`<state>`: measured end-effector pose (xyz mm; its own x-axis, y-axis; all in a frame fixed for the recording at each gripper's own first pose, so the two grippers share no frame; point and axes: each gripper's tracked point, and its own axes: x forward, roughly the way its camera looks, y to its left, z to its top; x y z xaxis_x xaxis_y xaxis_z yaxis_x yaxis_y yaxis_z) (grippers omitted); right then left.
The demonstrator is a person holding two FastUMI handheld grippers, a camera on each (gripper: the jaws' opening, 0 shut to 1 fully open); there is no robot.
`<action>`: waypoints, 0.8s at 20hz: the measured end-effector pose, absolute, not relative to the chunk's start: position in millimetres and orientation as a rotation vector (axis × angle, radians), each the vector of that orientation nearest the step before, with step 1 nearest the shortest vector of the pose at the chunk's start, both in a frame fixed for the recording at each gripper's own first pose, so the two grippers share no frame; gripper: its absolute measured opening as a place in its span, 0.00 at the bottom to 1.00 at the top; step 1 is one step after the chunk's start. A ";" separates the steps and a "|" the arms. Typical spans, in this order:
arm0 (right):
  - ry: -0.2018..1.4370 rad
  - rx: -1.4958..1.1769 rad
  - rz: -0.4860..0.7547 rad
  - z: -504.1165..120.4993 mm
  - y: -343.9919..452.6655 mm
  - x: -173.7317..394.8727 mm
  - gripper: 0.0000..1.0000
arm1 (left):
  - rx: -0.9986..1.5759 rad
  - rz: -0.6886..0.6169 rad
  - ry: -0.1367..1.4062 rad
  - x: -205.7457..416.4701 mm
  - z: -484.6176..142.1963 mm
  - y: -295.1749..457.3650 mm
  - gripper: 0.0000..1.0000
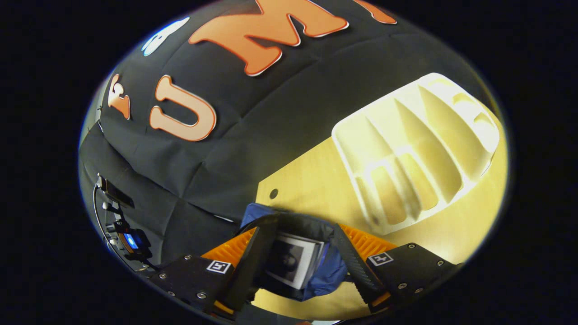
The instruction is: Open the schoolbag, grab two books from the bookshelf and put them into the schoolbag.
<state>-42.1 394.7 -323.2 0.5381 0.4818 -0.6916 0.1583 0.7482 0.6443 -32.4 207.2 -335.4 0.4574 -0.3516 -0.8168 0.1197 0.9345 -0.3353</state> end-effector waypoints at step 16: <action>0.747 0.416 0.080 -273.0 237.9 -7.8 0.94 | -0.300 -0.236 0.905 -31.4 -298.1 138.5 0.97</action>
<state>-7.8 237.9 -273.0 0.7345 0.2164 -0.6431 0.0759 0.9156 0.3948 -31.4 138.5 -298.1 0.5965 -0.3255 -0.7336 0.0747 0.9326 -0.3530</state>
